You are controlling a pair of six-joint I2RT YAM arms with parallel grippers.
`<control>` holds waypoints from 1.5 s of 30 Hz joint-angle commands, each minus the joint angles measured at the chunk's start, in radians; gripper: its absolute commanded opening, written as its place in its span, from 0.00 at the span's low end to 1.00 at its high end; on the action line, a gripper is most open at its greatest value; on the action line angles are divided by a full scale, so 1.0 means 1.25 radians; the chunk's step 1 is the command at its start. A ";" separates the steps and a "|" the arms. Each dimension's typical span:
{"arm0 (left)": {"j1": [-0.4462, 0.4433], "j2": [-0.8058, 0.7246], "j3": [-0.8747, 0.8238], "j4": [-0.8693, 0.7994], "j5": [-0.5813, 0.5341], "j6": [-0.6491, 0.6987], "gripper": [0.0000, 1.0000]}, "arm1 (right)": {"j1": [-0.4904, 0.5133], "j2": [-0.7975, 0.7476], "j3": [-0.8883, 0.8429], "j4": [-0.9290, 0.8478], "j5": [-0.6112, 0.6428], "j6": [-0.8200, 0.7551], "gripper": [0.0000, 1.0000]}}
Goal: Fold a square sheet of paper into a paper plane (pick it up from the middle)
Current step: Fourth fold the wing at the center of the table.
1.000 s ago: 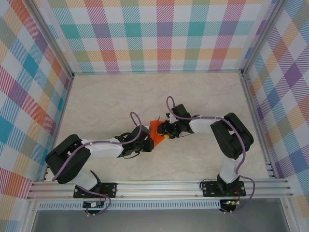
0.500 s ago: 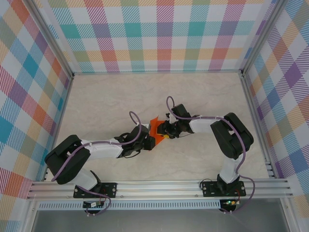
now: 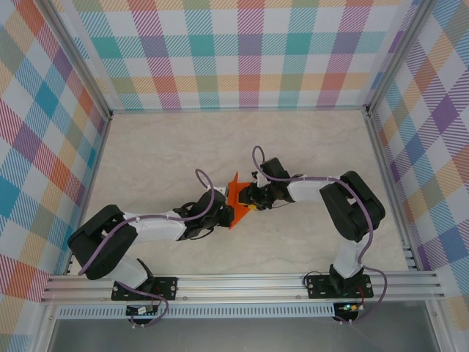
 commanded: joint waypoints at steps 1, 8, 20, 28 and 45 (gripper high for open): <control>-0.009 0.016 -0.010 0.026 0.029 0.011 0.08 | 0.004 -0.062 -0.005 0.007 -0.013 -0.039 0.39; -0.010 0.026 -0.010 0.039 0.100 0.040 0.07 | 0.005 -0.132 -0.041 0.000 0.015 -0.073 0.41; -0.009 -0.023 -0.035 -0.013 0.118 0.089 0.07 | 0.014 -0.124 -0.065 0.002 0.024 -0.088 0.41; -0.010 -0.044 -0.014 -0.084 0.055 0.159 0.05 | 0.014 -0.085 0.000 -0.100 0.155 -0.074 0.33; -0.009 -0.041 0.014 -0.052 0.125 0.501 0.04 | 0.003 -0.308 -0.059 -0.191 0.371 -0.007 0.38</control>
